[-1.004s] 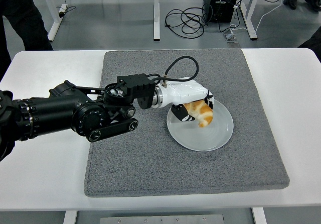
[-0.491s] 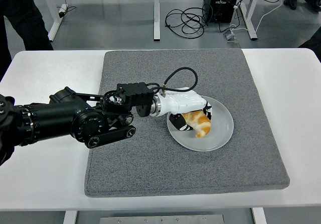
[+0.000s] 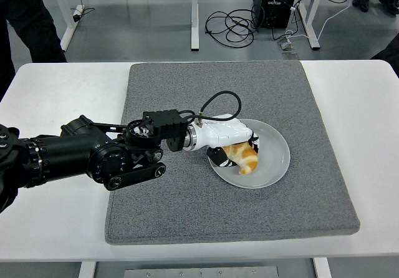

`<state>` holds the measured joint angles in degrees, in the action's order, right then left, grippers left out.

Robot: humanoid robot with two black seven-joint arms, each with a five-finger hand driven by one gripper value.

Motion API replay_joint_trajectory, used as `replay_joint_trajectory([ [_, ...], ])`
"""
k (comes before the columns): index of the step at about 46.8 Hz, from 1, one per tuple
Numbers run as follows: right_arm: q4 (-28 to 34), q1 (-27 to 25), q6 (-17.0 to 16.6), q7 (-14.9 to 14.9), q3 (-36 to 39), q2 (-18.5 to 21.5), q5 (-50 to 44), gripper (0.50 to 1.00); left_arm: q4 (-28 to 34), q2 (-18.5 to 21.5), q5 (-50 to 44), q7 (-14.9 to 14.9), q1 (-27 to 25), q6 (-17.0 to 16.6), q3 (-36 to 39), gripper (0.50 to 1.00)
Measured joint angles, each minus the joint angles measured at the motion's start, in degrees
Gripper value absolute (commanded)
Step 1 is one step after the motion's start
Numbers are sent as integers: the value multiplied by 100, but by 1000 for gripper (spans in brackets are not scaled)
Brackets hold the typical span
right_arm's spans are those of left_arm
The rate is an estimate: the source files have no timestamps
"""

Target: Place the bread on the plate

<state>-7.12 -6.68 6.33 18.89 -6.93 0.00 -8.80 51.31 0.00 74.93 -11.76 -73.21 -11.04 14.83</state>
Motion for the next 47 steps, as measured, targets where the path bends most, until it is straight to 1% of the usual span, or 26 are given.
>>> replay_joint_trajectory([
  [1, 0, 0, 0, 0, 0, 0, 0, 1000, 1, 0, -29, 4, 3, 1, -16, 939],
  [3, 0, 0, 0, 0, 0, 0, 0, 1000, 2, 0, -103, 7, 14, 4, -35, 964],
  [7, 0, 0, 0, 0, 1, 0, 0, 1000, 2, 0, -393, -10, 12, 44, -37, 974],
  [15, 0, 0, 0, 0, -1, 0, 0, 1000, 40, 0, -531, -53, -99, 96, -8, 975],
  [22, 0, 0, 0, 0, -2, 0, 0, 1000, 115, -1, -549, -55, -316, 96, -6, 975],
  [32, 0, 0, 0, 0, -2, 0, 0, 1000, 539, -1, -541, -26, -697, 133, 29, 975],
  [37, 0, -2, 0, 0, 1, 0, -1, 1000, 605, -1, -543, -20, -871, 191, 28, 975],
  [43, 0, -1, 0, 0, 0, 0, -1, 1000, 616, 0, -609, -19, -1228, 200, -51, 975],
  [47, 0, 0, 0, 0, -1, 0, -3, 1000, 616, 0, -884, -20, -1526, 200, -104, 975],
])
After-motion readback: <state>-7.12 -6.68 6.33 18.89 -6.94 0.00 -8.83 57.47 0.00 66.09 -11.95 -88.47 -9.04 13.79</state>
